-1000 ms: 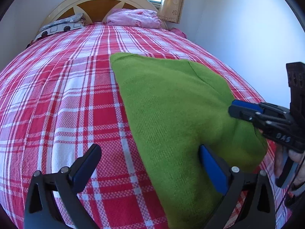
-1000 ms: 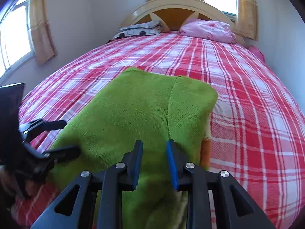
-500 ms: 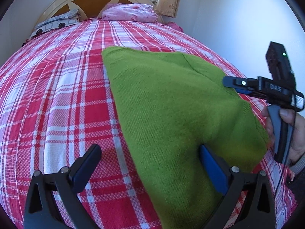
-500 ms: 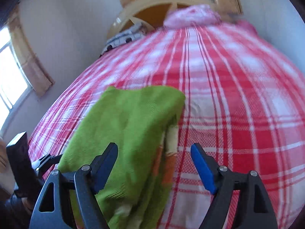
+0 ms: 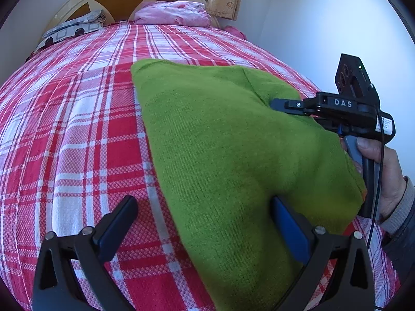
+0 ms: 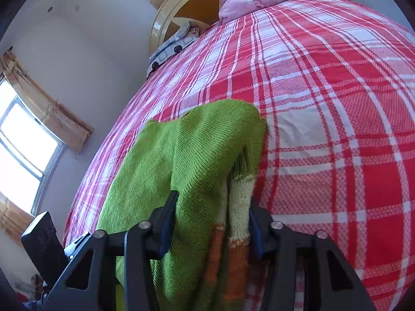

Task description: Fold small clothes

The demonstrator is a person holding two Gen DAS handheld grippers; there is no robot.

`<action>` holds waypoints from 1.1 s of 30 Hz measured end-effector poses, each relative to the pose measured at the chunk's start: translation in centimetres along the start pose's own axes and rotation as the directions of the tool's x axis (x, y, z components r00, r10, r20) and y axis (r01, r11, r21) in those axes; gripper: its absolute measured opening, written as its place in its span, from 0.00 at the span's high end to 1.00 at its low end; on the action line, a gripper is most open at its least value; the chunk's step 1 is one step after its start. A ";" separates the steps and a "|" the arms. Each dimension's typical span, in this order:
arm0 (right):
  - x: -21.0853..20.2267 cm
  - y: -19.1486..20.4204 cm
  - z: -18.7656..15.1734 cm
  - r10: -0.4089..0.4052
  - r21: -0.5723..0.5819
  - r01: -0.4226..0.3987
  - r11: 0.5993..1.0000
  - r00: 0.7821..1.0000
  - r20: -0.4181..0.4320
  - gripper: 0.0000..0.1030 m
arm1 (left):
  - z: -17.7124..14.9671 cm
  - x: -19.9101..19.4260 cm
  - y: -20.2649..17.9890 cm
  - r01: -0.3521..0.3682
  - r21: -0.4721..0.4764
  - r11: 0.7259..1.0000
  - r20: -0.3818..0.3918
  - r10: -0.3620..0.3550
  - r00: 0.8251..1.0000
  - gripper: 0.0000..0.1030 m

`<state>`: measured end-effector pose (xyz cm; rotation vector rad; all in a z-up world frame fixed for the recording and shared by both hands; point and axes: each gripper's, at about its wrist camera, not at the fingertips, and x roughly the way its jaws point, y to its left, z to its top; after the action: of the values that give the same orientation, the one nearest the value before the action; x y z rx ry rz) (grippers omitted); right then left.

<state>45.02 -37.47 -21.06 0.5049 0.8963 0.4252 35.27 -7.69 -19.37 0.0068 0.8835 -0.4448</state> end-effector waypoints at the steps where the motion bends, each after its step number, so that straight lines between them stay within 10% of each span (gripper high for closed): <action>1: 0.0 -0.2 0.0 0.006 0.003 -0.006 1.000 1.000 0.001 0.58 | 0.0 0.1 -0.1 0.001 0.007 1.000 -0.004 -0.001 1.000 0.00; 19: -2.0 1.7 -1.8 -0.043 -0.021 0.045 0.999 0.996 0.079 0.73 | -0.7 -2.4 -2.7 -0.053 0.127 0.991 0.042 0.048 0.998 0.58; 33: -4.9 5.1 -4.2 0.020 -0.076 -0.012 0.997 0.995 0.100 0.74 | -1.2 -7.2 -3.5 -0.052 0.151 0.987 0.087 0.039 0.995 0.67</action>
<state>38.19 -35.07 -17.24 0.4602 0.7765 0.4429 29.08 -7.96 -14.13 0.1485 0.7636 -0.4660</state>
